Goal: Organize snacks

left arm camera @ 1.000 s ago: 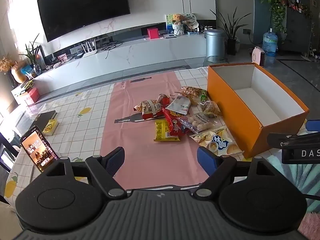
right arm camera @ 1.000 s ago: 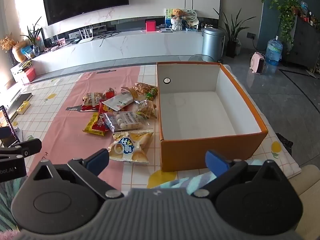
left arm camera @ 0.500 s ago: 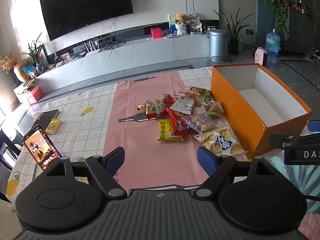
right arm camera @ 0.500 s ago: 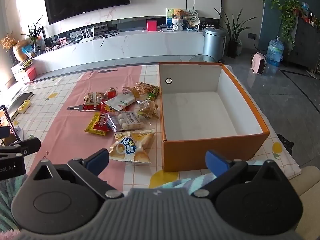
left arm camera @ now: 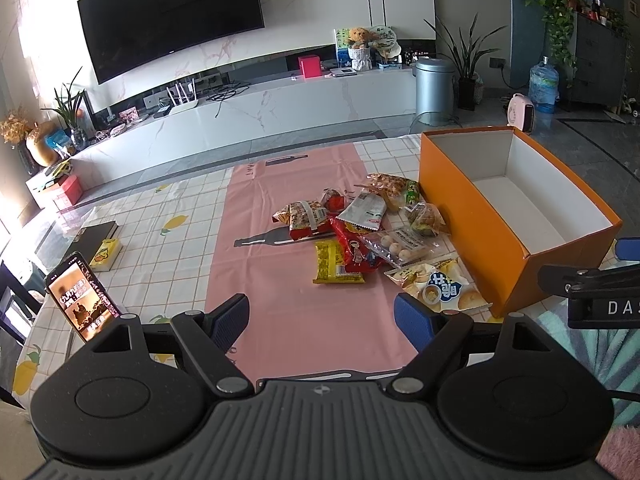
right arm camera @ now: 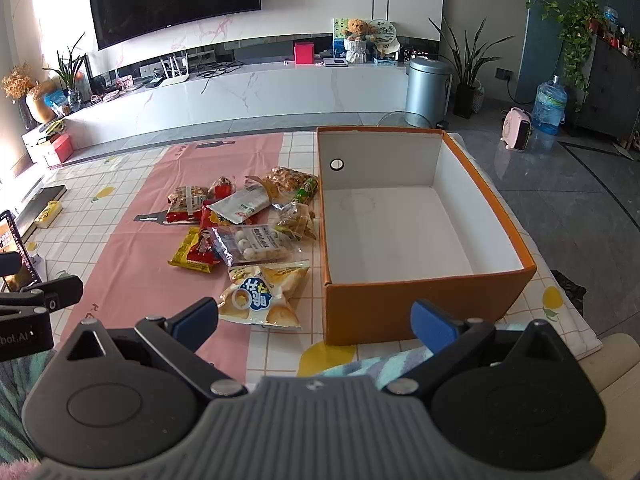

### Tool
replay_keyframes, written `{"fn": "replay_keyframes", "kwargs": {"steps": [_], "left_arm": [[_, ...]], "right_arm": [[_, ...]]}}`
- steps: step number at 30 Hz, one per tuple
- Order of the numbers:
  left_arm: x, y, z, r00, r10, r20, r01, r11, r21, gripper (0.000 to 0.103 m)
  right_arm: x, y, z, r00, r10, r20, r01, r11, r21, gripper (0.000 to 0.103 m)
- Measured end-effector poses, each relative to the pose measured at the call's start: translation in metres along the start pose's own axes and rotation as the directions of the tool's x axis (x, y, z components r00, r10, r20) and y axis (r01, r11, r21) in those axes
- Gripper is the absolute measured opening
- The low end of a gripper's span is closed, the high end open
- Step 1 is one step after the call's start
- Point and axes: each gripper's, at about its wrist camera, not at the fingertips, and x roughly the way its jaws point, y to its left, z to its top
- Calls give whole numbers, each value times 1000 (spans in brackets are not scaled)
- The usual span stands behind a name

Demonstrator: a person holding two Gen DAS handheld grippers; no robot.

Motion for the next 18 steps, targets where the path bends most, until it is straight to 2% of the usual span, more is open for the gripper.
{"fn": "replay_keyframes", "kwargs": {"steps": [18], "left_arm": [[-2,-11,4,1000,-10,4,10,1000,18,96]], "right_arm": [[-6,-7,0,1000,-10,3,10,1000,24,99]]}}
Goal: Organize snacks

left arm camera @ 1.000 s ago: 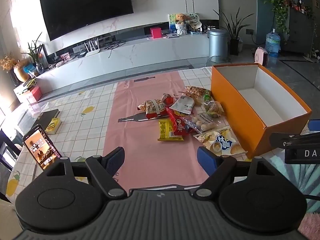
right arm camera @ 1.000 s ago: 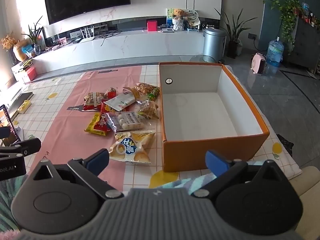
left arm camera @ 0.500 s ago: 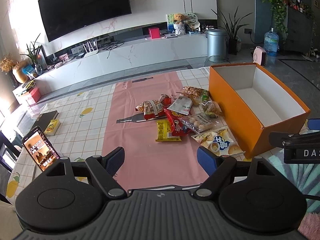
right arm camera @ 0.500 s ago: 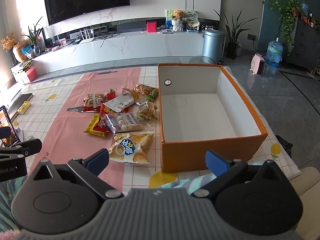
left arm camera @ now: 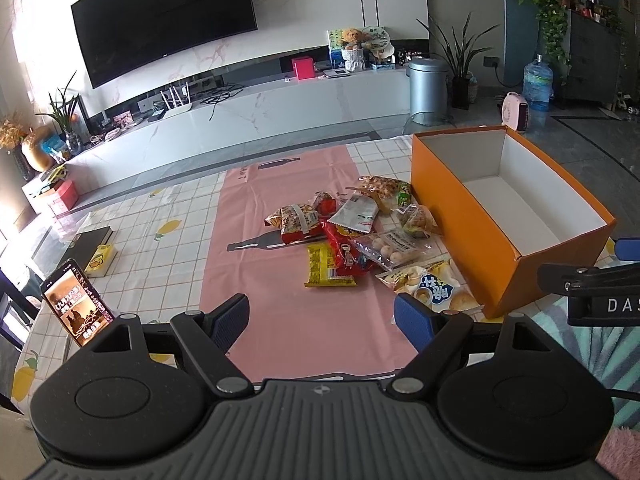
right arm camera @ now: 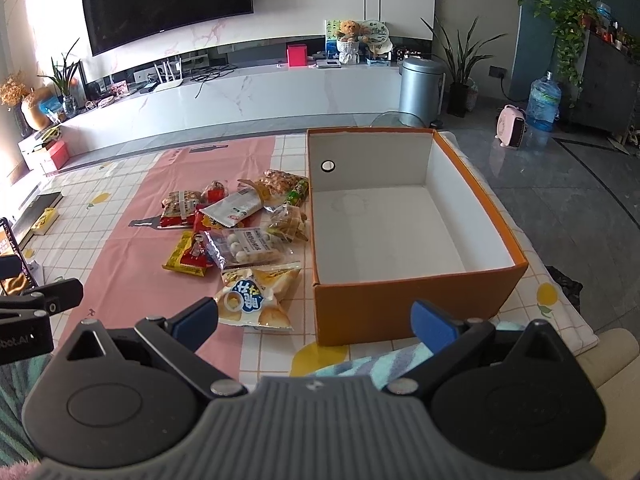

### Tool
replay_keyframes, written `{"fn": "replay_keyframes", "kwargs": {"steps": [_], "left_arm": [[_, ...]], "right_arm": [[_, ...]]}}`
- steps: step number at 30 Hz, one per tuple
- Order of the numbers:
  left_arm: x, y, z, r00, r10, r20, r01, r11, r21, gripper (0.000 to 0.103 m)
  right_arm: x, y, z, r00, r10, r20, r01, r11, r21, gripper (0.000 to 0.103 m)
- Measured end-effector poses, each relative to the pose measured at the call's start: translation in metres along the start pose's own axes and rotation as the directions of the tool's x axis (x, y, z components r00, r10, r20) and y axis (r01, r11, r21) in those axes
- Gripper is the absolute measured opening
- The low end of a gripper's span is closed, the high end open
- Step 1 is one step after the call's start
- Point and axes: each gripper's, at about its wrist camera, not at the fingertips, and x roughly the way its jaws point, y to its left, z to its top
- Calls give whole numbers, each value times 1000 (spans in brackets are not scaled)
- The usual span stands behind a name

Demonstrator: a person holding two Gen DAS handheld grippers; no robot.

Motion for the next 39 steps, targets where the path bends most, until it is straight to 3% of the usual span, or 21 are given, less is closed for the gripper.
{"fn": "replay_keyframes", "kwargs": {"steps": [39], "left_arm": [[-1,0,0,1000,-6,-1,6,1000,-3,96]], "right_arm": [[-1,-4,-1,1000,-8,0,8,1000,8,99]]}}
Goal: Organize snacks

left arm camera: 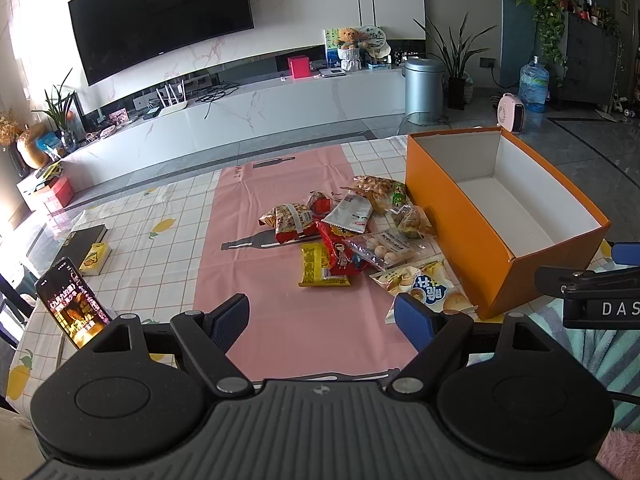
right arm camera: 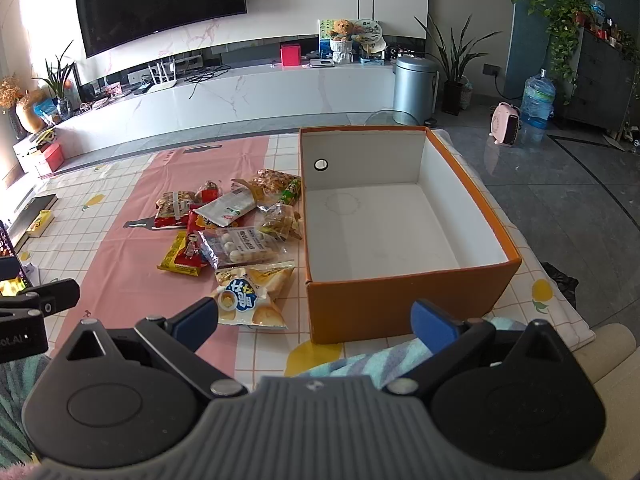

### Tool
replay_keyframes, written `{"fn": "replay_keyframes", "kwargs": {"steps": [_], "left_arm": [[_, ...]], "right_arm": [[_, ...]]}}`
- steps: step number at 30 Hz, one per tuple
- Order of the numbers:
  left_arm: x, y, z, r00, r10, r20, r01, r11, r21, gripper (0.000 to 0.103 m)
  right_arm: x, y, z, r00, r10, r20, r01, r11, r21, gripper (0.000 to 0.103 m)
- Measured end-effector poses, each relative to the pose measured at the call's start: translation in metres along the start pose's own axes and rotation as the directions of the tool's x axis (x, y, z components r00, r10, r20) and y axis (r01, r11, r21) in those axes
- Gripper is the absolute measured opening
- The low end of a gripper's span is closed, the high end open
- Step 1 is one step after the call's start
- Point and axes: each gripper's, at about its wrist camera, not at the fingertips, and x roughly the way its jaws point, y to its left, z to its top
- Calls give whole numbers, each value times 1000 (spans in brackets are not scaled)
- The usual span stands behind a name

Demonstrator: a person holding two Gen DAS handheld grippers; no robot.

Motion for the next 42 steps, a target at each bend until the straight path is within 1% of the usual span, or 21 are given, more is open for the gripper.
{"fn": "replay_keyframes", "kwargs": {"steps": [11,15,18,19,21,22,23,24,25,26,27,29,30,31,32,34,38,42], "left_arm": [[0,-3,0,1000,-3,-1,3,1000,11,96],[2,-3,2,1000,-25,-14,26,999,33,96],[5,4,4,998,-54,-34,55,998,29,90],[7,10,5,997,-65,-42,66,998,22,87],[10,18,6,996,-77,-53,78,997,17,80],[12,22,7,994,-96,-60,97,995,22,72],[14,25,7,992,-107,-69,109,994,22,67],[16,27,8,990,-117,-77,119,993,19,63],[20,29,9,988,-130,-88,132,991,18,54],[23,31,10,985,-144,-99,146,989,20,47],[25,32,11,982,-154,-108,158,987,22,46],[33,36,15,977,-175,-125,180,983,26,46],[36,38,17,975,-180,-131,185,982,25,49],[41,39,19,973,-183,-140,189,982,27,58],[45,41,21,972,-187,-144,193,981,32,63],[52,42,25,968,-202,-148,211,976,48,64],[72,43,30,952,-259,-165,274,958,79,64],[96,43,31,938,-283,-202,307,947,97,64]], "right_arm": [[1,-2,0,1000,-10,-8,10,1000,0,99],[6,2,1,1000,3,-5,-3,1000,-11,99],[10,7,1,999,31,12,-30,999,-27,98],[11,10,1,999,39,18,-38,999,-35,92],[17,16,1,999,51,7,-51,997,-52,84],[21,19,1,998,59,-3,-59,997,-57,81],[24,22,1,998,68,-9,-68,996,-60,78],[28,25,1,997,77,-15,-78,995,-62,72],[31,30,2,996,88,-22,-89,994,-68,66],[34,34,2,995,99,-27,-100,992,-73,64],[37,37,3,994,108,-31,-110,991,-78,63],[46,46,6,991,128,-46,-131,987,-89,63],[50,50,7,989,134,-55,-139,986,-91,63],[56,53,8,988,142,-67,-148,985,-90,63],[60,56,9,986,146,-78,-153,984,-89,63],[74,63,12,983,149,-103,-158,983,-90,64],[100,73,15,980,139,-141,-153,984,-90,64],[127,76,16,976,116,-184,-132,988,-78,64]]}}
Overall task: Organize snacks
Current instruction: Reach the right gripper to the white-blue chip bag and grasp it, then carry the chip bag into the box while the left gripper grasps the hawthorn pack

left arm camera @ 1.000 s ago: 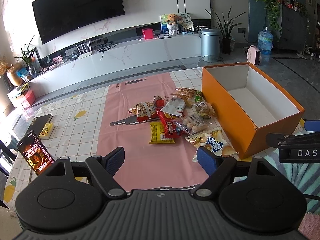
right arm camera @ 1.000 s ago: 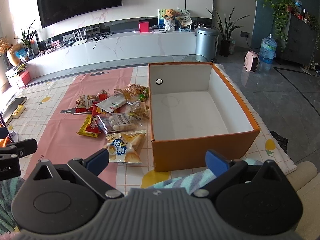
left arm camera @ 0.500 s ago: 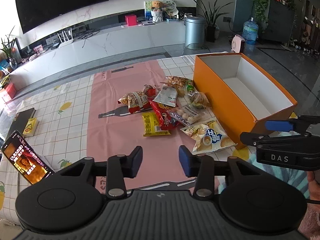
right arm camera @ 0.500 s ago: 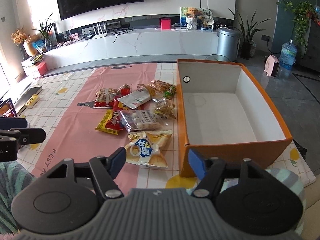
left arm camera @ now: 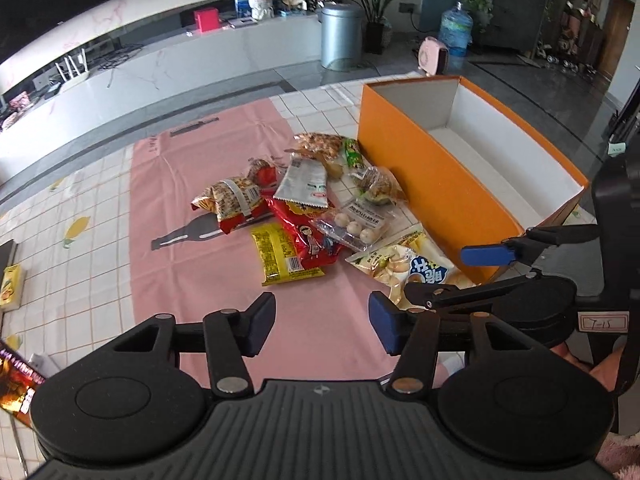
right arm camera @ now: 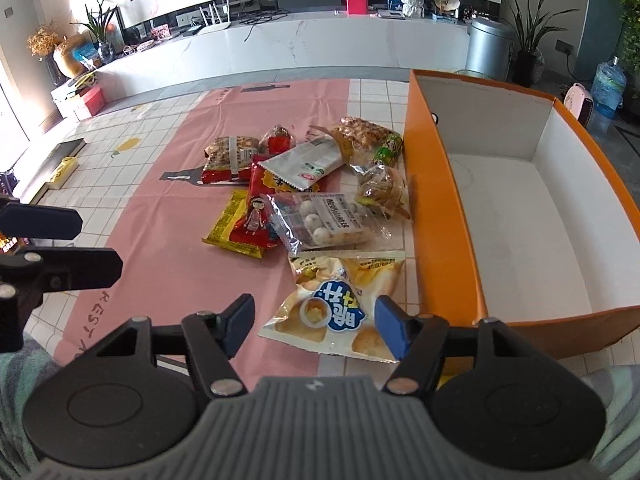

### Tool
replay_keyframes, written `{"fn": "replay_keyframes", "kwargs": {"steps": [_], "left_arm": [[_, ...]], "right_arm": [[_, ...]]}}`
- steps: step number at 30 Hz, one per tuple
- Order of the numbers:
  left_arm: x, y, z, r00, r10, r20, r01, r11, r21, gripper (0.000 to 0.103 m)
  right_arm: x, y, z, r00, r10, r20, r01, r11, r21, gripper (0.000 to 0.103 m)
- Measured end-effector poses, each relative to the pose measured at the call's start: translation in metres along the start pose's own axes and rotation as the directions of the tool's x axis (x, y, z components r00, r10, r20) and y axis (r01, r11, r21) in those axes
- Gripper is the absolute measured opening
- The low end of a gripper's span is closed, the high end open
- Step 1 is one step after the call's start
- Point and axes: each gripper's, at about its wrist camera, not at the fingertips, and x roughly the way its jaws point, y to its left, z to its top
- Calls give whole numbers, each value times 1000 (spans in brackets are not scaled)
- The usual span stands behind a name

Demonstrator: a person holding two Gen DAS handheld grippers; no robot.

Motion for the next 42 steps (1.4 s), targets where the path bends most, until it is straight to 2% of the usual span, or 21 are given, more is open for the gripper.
{"fn": "replay_keyframes", "kwargs": {"steps": [5,8,11,13,19,20,21,22,27,30,33,37,39,41,42], "left_arm": [[25,5,7,999,-38,-26,40,997,63,62],[38,5,14,998,-47,-31,50,992,120,62],[46,7,21,998,-51,-26,55,984,170,62],[50,10,24,998,-53,-25,57,981,187,62],[60,18,29,998,-49,-34,55,977,208,62],[61,19,29,998,-49,-32,55,976,212,62],[62,20,29,998,-52,-30,57,975,213,62],[62,20,29,998,-59,-26,63,975,213,62],[70,22,28,993,-114,-18,116,969,217,62],[79,21,33,992,-129,-15,129,964,232,62],[89,20,39,990,-143,-10,141,959,246,62],[100,14,44,988,-157,1,149,942,299,63],[104,10,44,987,-159,-3,151,929,338,66],[108,6,45,986,-167,-11,159,914,373,76],[110,4,46,984,-175,-16,168,905,391,77]], "right_arm": [[23,0,0,999,-40,-35,40,999,2,64],[31,3,0,996,-83,-17,83,997,-3,65],[39,7,2,994,-107,-31,107,994,-12,70],[44,11,1,991,-127,-38,126,992,-30,73],[60,10,-3,987,-150,-65,148,988,-37,72],[62,9,-3,986,-151,-65,149,988,-36,71],[63,7,-3,986,-151,-64,150,988,-33,64],[65,5,-4,987,-147,-70,145,989,-26,52],[63,-2,-5,993,-107,-48,108,994,20,42],[62,-8,-1,997,-70,-44,73,994,80,40],[61,-2,2,992,-121,-17,122,991,47,37],[50,-5,15,988,-144,59,140,988,62,37],[46,-5,22,984,-157,85,153,987,52,37],[41,-9,30,985,-137,102,131,989,65,37],[38,-12,34,988,-118,104,111,992,68,37]]}}
